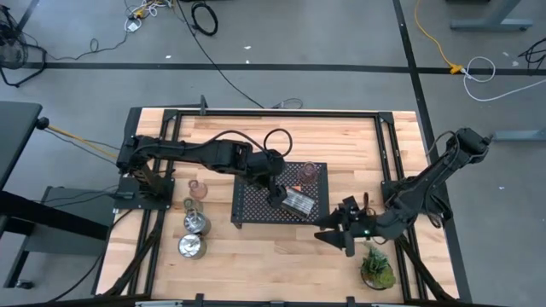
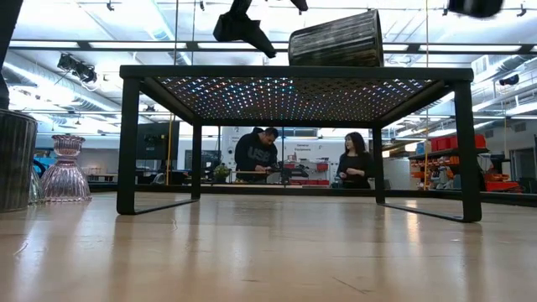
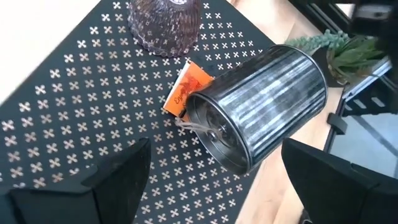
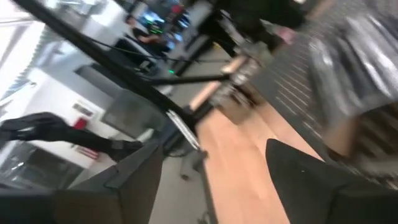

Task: Pick & Place candle stick holders
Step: Put the silver scented candle on the shelf

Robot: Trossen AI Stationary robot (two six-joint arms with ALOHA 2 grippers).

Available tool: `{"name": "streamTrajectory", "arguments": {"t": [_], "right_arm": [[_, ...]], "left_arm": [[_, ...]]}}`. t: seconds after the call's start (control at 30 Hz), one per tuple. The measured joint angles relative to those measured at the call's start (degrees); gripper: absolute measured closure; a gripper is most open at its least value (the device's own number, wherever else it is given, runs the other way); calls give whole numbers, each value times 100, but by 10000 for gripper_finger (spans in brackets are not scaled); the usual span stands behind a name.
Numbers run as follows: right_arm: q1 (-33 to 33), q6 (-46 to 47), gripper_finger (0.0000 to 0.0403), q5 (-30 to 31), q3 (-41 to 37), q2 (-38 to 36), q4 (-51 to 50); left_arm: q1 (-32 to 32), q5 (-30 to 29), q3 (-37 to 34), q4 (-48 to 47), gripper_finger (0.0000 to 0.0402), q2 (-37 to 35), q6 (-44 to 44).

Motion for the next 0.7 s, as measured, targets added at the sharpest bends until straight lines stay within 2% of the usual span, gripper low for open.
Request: {"name": "streamTrajectory", "arguments": {"t": [0.1,0.33,0.5,0.7], "right_arm": [[-10,439,133,11,-7,0,-408],[-102,466,146,199,-7,0,-374],[-172,515,147,208,-7,0,-366],[-281,672,147,208,-7,0,-493]], "left_arm": [[-11,95,-2,41,39,0,-97],[-81,265,-4,470,39,206,-291],[-99,499,-7,427,39,439,-236],[-87,504,-7,568,39,435,-294]]}}
